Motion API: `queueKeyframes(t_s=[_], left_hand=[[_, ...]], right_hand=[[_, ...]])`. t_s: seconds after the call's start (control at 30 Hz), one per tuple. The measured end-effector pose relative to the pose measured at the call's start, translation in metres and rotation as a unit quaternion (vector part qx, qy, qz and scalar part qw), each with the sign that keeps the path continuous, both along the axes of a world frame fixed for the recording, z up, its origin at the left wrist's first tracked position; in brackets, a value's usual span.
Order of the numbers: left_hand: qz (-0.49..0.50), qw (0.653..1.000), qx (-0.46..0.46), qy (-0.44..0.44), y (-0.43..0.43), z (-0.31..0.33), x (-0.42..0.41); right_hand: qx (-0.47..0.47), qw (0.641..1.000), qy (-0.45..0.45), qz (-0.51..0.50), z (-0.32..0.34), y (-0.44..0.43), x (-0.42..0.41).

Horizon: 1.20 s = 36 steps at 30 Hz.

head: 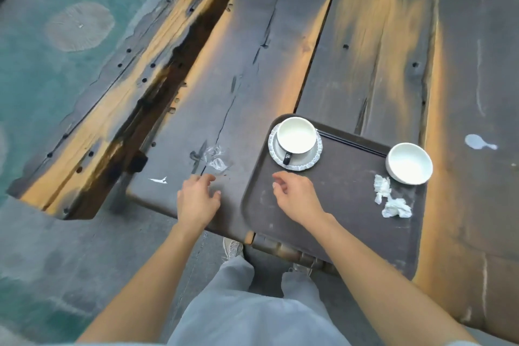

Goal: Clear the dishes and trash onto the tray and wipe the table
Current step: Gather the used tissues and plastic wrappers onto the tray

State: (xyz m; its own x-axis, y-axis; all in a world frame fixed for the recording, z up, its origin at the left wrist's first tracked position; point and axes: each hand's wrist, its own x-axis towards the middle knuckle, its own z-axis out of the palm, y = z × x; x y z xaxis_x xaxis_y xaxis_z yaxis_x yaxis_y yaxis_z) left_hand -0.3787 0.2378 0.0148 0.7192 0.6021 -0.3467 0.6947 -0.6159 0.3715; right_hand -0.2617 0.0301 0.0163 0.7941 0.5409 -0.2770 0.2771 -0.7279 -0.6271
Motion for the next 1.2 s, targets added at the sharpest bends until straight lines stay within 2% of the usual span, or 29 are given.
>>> queueKeyframes(t_s=[0.07, 0.17, 0.27, 0.47, 0.73, 0.83, 1.03, 1.2], left_hand=[[0.044, 0.999, -0.011, 0.03, 0.018, -0.004, -0.01], [0.097, 0.992, -0.073, 0.043, 0.04, -0.016, -0.022], [0.101, 0.985, -0.135, 0.037, 0.054, -0.028, -0.031], [0.113, 0.981, -0.154, 0.023, 0.068, -0.042, -0.039], [0.143, 0.972, -0.184, 0.014, 0.079, -0.043, -0.037], [0.154, 0.966, -0.209, 0.015, 0.084, -0.043, -0.038], [0.135, 0.959, -0.248, 0.003, 0.078, -0.039, -0.027], [0.094, 0.961, -0.259, -0.008, 0.06, -0.03, -0.01]], right_hand=[[0.007, 1.0, 0.015, -0.01, -0.001, 0.034, -0.001], [0.01, 0.997, 0.052, -0.06, -0.004, 0.084, 0.005], [-0.041, 0.992, 0.085, -0.079, -0.006, 0.128, 0.014], [-0.169, 0.979, 0.106, -0.035, -0.024, 0.186, 0.031], [-0.202, 0.975, 0.092, -0.022, -0.037, 0.198, 0.014], [-0.182, 0.973, 0.134, -0.052, -0.037, 0.186, 0.004], [-0.069, 0.965, 0.189, -0.17, -0.027, 0.14, -0.007], [-0.003, 0.947, 0.194, -0.258, -0.018, 0.092, -0.014]])
